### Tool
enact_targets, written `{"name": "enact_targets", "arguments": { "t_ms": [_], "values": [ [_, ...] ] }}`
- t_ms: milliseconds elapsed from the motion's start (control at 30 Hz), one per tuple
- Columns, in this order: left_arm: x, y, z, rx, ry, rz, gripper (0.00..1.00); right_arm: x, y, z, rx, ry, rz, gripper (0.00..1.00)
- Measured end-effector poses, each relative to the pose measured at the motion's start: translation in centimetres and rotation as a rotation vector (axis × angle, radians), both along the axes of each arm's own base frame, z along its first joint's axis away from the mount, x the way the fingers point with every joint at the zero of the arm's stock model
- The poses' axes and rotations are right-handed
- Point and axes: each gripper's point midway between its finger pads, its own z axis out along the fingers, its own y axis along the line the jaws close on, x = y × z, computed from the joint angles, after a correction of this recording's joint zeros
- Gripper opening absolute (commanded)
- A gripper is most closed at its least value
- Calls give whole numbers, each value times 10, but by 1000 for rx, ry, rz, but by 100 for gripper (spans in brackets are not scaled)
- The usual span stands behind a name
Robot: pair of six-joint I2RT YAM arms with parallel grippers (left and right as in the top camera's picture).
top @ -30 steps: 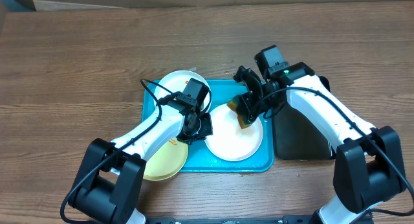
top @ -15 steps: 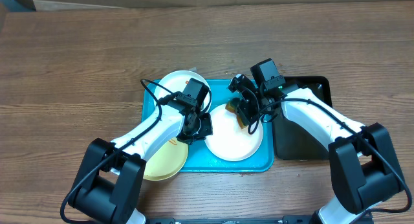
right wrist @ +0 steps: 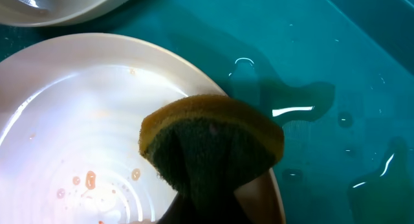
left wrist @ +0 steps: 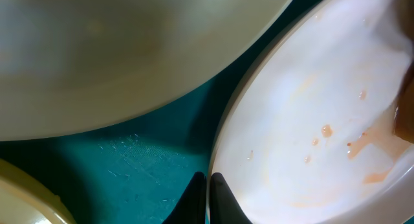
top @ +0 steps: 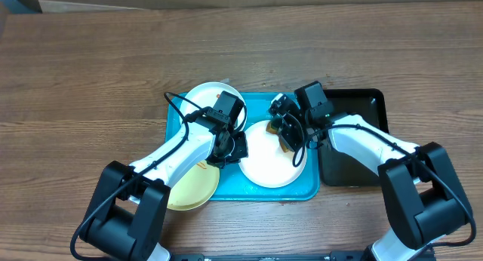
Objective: Clean dirty plates on tray and stack at the side
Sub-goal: 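Scrub the lower white plate with the sponge in the right gripper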
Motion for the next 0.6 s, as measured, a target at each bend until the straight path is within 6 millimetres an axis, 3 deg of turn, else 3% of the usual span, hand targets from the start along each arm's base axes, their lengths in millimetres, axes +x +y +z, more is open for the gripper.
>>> {"name": "enact_targets", "arguments": {
  "t_ms": [433, 600],
  "values": [
    [0, 0, 0, 0, 0, 0, 4, -4, 2, -8, 16, 27, 6, 4],
    [-1, 1, 0, 3, 4, 0, 4, -34, 5, -8, 46, 175, 54, 4]
  ]
}}
